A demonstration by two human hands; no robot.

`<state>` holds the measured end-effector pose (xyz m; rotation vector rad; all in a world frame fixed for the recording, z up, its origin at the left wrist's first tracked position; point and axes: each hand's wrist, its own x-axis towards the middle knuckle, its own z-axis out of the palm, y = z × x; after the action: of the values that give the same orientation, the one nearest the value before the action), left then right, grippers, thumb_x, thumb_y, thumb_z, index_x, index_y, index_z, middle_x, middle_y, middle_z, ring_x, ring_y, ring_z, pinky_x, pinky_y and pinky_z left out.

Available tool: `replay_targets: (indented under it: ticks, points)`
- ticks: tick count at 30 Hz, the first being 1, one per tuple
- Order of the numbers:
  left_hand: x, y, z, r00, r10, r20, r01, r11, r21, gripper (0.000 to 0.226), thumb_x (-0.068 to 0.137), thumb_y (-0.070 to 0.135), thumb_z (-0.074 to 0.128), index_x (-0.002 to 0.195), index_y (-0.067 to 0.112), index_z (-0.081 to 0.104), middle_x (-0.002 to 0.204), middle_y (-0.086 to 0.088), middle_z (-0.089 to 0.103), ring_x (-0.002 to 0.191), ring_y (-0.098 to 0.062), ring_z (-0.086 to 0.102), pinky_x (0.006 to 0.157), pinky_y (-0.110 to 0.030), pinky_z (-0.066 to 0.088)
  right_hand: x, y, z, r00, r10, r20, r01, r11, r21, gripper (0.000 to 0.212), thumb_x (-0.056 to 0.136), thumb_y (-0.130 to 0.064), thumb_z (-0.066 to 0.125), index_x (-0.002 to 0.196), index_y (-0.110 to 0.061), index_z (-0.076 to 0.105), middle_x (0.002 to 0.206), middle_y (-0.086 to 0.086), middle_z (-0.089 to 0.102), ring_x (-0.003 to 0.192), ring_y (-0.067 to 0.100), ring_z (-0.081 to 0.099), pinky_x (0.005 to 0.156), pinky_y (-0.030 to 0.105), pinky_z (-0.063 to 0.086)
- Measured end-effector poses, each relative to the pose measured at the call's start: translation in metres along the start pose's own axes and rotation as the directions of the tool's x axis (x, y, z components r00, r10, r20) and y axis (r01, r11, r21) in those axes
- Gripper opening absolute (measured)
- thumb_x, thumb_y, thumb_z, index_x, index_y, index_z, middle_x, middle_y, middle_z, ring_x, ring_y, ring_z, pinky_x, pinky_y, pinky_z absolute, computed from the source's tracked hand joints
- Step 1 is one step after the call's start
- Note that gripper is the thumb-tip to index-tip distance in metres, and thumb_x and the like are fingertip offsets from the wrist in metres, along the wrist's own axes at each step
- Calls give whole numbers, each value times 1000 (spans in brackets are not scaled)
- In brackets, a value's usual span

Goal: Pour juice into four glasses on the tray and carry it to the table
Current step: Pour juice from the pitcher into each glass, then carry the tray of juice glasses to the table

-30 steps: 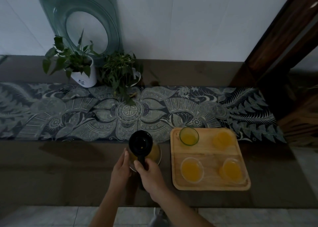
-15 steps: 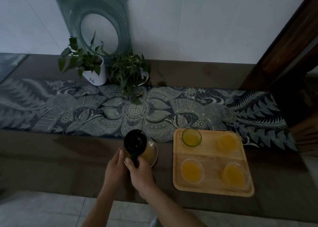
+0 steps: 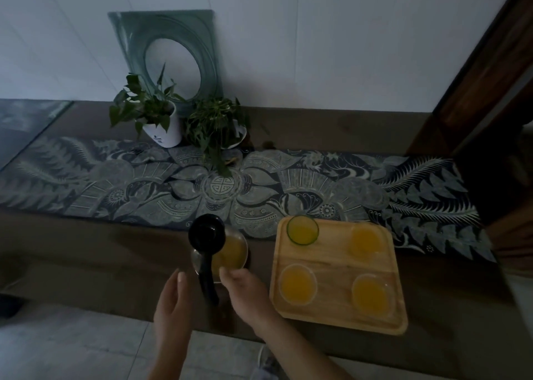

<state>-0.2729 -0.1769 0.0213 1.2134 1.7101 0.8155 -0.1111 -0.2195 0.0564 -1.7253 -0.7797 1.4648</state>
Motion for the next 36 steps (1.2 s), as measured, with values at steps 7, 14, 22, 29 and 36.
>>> replay_targets:
  ticks: [7, 14, 22, 29, 36]
  points:
    - [-64, 13, 16, 984, 180, -18, -180, 966, -187, 42, 90, 65, 59, 113, 33, 74, 100, 2, 78, 91, -14, 75, 75, -35, 59, -102, 11, -112, 996, 14, 90, -39, 962, 272, 33, 93, -47, 68, 106, -18, 74, 104, 5, 76, 96, 24, 73, 88, 42, 60]
    - [-77, 23, 48, 963, 185, 196, -155, 975, -160, 26, 98, 46, 55, 98, 33, 78, 96, 1, 78, 84, -14, 75, 72, -36, 58, -176, 25, -245, 914, -56, -402, 186, 939, 290, 32, 81, -55, 67, 93, -27, 78, 92, 10, 76, 80, 30, 73, 70, 43, 57]
    - [-32, -3, 94, 959, -14, 285, 10, 1000, 15, 23, 98, 51, 56, 99, 37, 74, 92, 15, 77, 83, -11, 74, 76, -36, 59, -94, 144, -315, 693, 201, -693, -94, 978, 189, 16, 96, -26, 66, 110, -18, 69, 98, 3, 71, 88, 21, 70, 77, 42, 60]
    - [4, -29, 141, 900, -68, 430, 4, 989, 148, 22, 99, 51, 54, 95, 37, 70, 87, 6, 75, 85, -18, 73, 75, -39, 57, -40, 193, -306, 727, 147, -671, -325, 934, -147, 31, 95, -45, 64, 122, -28, 59, 89, -23, 54, 80, 0, 54, 65, 24, 44]
    - [30, -28, 176, 852, -64, 520, -29, 985, 170, 20, 100, 47, 55, 97, 33, 70, 84, 2, 77, 81, -22, 75, 75, -49, 62, -16, 193, -296, 733, 112, -671, -285, 946, -153, 19, 93, -38, 68, 91, -46, 51, 89, -25, 56, 79, -2, 55, 68, 31, 52]
